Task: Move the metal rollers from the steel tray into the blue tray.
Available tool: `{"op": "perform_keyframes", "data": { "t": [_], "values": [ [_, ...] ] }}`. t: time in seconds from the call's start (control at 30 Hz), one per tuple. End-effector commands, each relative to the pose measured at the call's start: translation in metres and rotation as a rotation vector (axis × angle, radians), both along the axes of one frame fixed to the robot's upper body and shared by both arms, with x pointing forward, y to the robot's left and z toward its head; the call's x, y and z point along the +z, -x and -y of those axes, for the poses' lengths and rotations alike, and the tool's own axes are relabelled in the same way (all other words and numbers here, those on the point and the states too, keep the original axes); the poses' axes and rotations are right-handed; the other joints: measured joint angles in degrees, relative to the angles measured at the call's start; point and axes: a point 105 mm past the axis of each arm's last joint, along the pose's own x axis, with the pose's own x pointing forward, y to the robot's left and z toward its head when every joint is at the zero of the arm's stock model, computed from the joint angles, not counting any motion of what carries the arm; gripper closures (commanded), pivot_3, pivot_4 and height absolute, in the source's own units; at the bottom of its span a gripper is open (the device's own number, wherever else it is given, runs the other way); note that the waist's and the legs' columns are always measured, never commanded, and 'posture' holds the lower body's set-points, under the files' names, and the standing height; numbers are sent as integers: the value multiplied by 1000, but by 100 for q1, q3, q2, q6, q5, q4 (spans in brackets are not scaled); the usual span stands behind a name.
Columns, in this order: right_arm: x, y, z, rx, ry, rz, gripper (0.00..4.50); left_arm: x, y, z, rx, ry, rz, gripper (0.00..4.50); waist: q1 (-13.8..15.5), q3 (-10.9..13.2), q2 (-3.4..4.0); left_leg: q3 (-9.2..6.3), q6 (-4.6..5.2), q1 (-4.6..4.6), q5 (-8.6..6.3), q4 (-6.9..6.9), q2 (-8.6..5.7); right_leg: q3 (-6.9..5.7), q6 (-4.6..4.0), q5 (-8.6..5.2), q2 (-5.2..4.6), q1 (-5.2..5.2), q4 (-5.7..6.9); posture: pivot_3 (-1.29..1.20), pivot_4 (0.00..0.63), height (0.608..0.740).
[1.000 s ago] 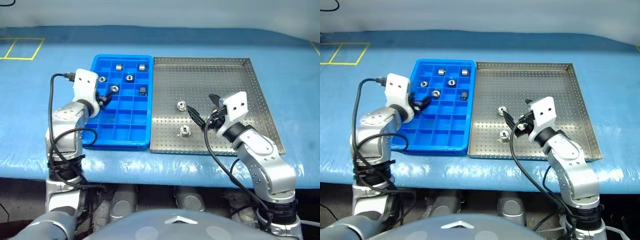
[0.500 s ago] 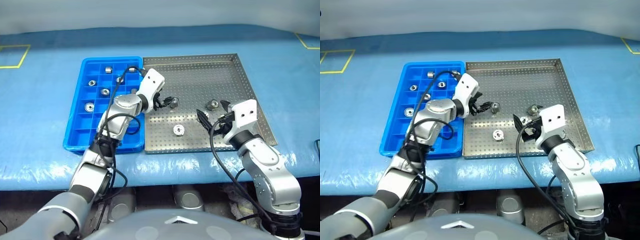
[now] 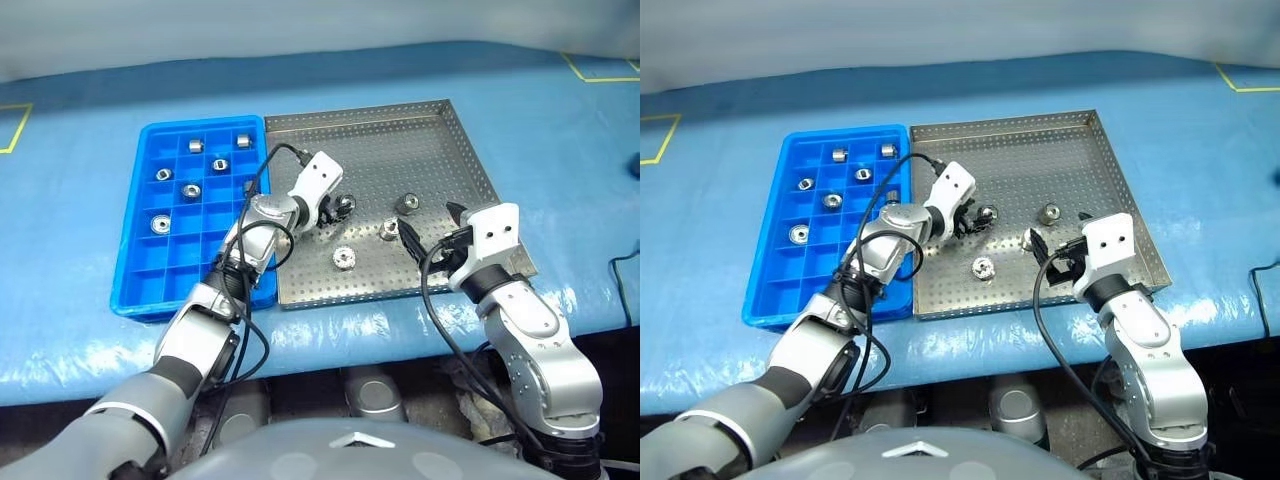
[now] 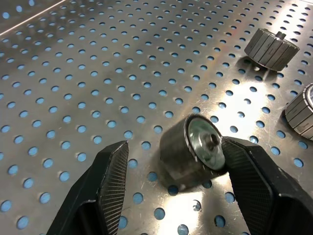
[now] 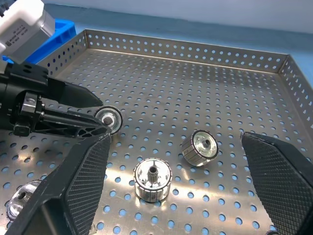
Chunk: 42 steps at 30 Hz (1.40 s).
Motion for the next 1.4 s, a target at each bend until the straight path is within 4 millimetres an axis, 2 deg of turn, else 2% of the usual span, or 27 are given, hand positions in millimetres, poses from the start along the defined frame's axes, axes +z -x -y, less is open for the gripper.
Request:
{"op": "perform_keyframes", "data": {
  "t": [0.03,0.07,0.2,0.4,0.5,0.73,0.9,0.97,1.1,1.17,1.4],
  "values": [
    [17,2,0,-1,7,75,0,4,-1,4,-10,5,22,1252,-35,0,0,0,0,-1,0,0,0,0,0,0,0,-1,0,-306,150,740],
    [17,2,0,-2,6,75,0,4,-1,4,-5,5,23,1252,-45,0,0,0,0,-1,0,0,0,0,0,0,0,-1,0,-306,150,740],
    [17,0,-1,1,4,77,0,9,-2,6,15,66,33,2494,-52,0,0,0,0,-1,0,-1,0,0,0,0,0,-1,-1,-300,150,740],
    [16,0,-5,9,-2,75,0,19,10,18,-58,173,25,4427,-50,0,0,0,0,-1,0,-2,0,0,0,0,0,-1,-2,-300,150,740],
    [16,0,-7,16,-7,73,0,25,14,15,-90,193,33,4427,-51,0,0,0,0,-1,0,-2,0,0,0,0,0,-1,-2,-301,150,740],
    [8,2,-15,55,-23,34,0,38,12,-5,-100,194,59,4427,-66,0,0,-1,0,1,0,-2,2,0,0,0,1,-1,0,-287,150,740],
    [-3,-1,-23,65,-70,-29,0,48,25,-8,-173,222,56,4427,-34,0,0,-1,0,-1,0,-2,2,0,0,0,0,-1,-2,-280,150,740],
    [-10,-2,-31,82,-77,-69,0,49,32,-10,-203,217,54,4427,-33,0,1,-1,0,-1,0,-3,2,0,0,0,0,-1,-2,-274,150,740],
    [-6,2,-57,182,-143,-98,0,49,37,-17,-202,199,58,4427,-6,0,2,-3,0,3,0,-5,5,0,-1,0,2,-2,3,-264,150,740],
    [-14,4,-70,227,-142,-155,0,50,38,-21,-196,194,63,4427,3,0,1,-4,0,3,0,-3,5,0,-1,0,2,-2,6,-259,150,740],
    [-32,3,-91,293,-103,-272,0,63,41,-30,-199,194,113,4427,40,0,1,-6,0,0,0,-5,4,-1,-1,0,1,-3,0,-241,150,740]
  ]
}}
